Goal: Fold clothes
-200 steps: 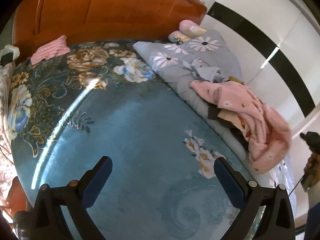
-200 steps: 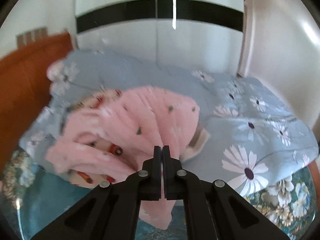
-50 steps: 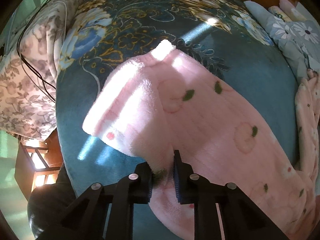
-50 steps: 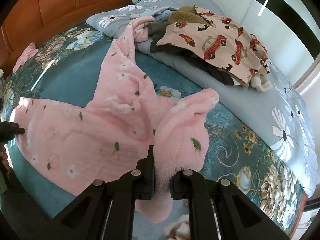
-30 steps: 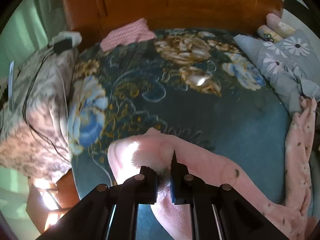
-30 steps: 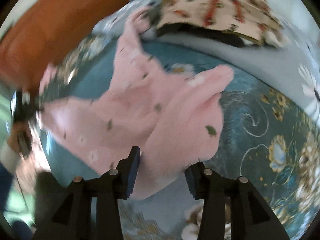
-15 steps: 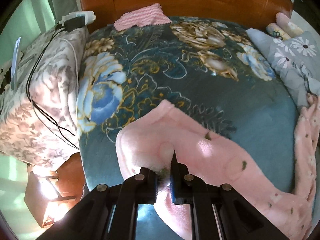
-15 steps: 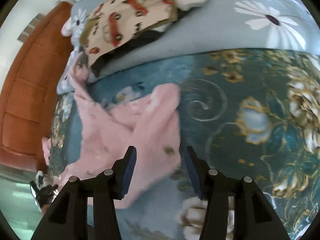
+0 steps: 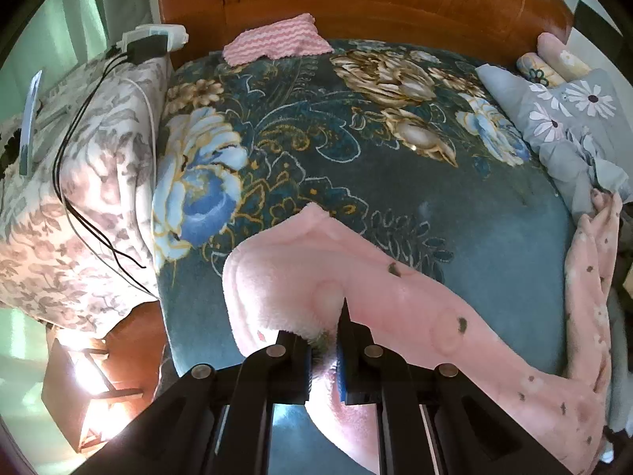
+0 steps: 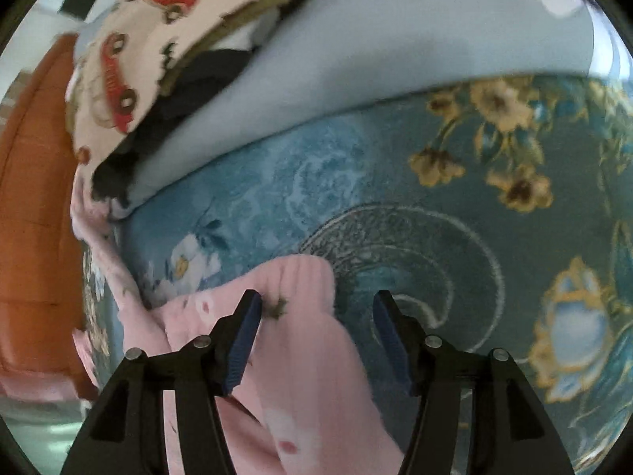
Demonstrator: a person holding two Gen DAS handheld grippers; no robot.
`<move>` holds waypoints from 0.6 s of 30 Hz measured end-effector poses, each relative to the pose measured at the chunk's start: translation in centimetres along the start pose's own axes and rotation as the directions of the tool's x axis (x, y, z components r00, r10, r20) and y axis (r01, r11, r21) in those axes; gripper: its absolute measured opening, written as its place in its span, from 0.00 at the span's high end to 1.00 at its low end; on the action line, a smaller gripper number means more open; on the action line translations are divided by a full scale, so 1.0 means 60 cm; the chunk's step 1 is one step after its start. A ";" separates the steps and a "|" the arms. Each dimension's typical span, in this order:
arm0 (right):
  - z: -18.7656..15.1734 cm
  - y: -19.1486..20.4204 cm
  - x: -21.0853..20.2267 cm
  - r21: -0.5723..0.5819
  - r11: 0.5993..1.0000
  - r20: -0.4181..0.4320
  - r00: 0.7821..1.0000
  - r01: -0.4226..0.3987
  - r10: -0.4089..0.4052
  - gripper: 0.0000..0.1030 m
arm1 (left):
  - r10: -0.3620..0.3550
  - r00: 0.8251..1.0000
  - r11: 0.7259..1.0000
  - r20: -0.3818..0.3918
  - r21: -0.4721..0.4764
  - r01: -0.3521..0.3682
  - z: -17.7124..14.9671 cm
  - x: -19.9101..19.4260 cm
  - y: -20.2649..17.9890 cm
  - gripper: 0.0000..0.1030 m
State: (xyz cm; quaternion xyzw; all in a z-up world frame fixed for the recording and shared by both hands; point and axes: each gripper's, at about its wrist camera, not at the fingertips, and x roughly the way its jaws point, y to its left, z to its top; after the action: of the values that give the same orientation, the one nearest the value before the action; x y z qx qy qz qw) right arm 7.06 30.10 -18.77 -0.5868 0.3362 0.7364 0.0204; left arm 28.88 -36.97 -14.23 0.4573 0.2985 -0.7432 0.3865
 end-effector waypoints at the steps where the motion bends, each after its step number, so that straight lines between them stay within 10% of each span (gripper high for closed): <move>1: 0.000 0.001 0.004 0.023 1.000 -0.013 1.000 -0.009 0.009 0.44 | -0.005 1.000 1.000 -0.002 -0.002 0.005 0.002 -0.001 -0.001 0.91; 4: -0.006 0.013 -0.002 0.047 0.999 -0.030 1.000 -0.002 0.003 0.83 | -0.031 1.000 1.000 0.003 -0.001 0.031 0.014 -0.011 -0.008 0.91; 10: -0.002 0.075 -0.171 -0.044 0.994 0.135 0.985 -0.104 0.109 0.89 | -0.130 0.988 0.991 0.087 0.038 0.127 0.076 -0.086 -0.054 0.91; 14: -0.024 0.073 -0.403 -0.124 0.984 0.382 0.909 -0.126 0.165 0.89 | -0.232 0.960 0.970 0.155 0.106 0.217 0.099 -0.161 -0.081 0.91; 18: -0.125 -0.052 -0.576 -0.016 0.999 0.597 0.801 -0.034 0.037 0.89 | -0.277 0.953 0.950 0.118 0.184 0.254 0.065 -0.158 -0.093 0.91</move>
State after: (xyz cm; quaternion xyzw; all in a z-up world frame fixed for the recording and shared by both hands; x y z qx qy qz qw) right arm 25.50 41.20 9.47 -0.3189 0.3221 0.8846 0.1100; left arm 25.10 -34.31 -3.56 0.3894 0.2659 -0.8416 0.2634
